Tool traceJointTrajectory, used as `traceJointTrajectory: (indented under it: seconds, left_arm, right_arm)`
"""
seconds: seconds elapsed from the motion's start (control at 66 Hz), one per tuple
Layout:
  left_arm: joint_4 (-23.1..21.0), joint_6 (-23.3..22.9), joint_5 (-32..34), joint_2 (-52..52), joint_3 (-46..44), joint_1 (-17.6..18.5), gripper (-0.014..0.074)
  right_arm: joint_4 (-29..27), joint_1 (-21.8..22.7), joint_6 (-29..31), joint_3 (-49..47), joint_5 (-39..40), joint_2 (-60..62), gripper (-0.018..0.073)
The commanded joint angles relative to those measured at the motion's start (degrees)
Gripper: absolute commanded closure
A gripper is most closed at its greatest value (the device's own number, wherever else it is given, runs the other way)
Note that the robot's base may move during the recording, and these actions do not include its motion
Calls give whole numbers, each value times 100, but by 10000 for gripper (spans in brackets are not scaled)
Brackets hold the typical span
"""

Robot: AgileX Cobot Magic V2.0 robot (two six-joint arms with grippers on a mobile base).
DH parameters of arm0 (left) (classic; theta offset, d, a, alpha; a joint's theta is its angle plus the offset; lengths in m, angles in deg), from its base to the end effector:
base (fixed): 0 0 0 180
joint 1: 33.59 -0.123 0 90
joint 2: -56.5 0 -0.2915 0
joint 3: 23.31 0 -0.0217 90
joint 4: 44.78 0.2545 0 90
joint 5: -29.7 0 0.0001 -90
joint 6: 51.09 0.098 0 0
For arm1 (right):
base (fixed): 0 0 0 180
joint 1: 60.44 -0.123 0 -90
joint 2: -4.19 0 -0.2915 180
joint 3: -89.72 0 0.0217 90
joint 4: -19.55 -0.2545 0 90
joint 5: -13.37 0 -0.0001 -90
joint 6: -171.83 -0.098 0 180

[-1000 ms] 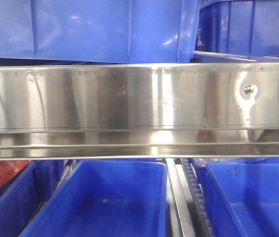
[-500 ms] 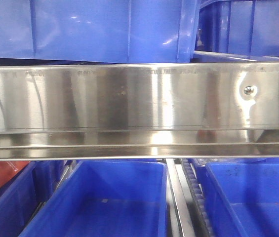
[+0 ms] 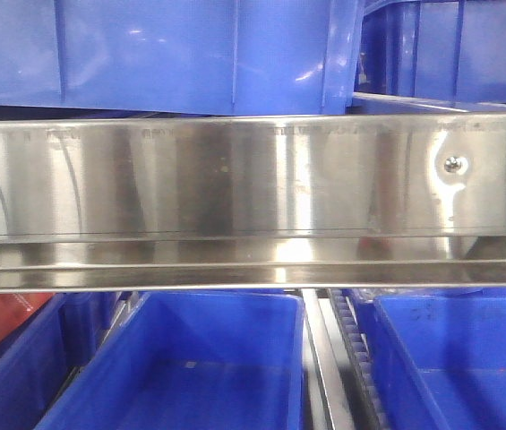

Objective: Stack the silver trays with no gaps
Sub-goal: 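Lift the silver tray off the shelf and pull it toward the robot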

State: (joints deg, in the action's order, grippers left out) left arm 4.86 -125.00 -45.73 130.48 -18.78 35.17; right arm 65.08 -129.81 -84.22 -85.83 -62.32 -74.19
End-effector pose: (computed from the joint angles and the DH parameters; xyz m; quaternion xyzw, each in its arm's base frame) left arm 0.1402 -0.1611 0.4198 -0.0285 0.8839 -0.0596 0.4630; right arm 0.1421 0.1851 0.3988 0.0287 0.9058 0.0493 0.4198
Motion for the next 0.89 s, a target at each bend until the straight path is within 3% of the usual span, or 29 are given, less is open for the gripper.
traceJointTrajectory:
  seconds: [0.0,0.712,0.879]
  left_arm:
    - [-408,39,547,92,29,51,612]
    - [-404,169,547,92,132,51,612]
    - [-404,169,547,92,132,51,612]
  right_arm:
    - [-102,-100,12,-77,573,-52,582]
    - [-89,-100,12,-77,577,-52,582]
    - [-89,-100,12,-77,977,-52,582]
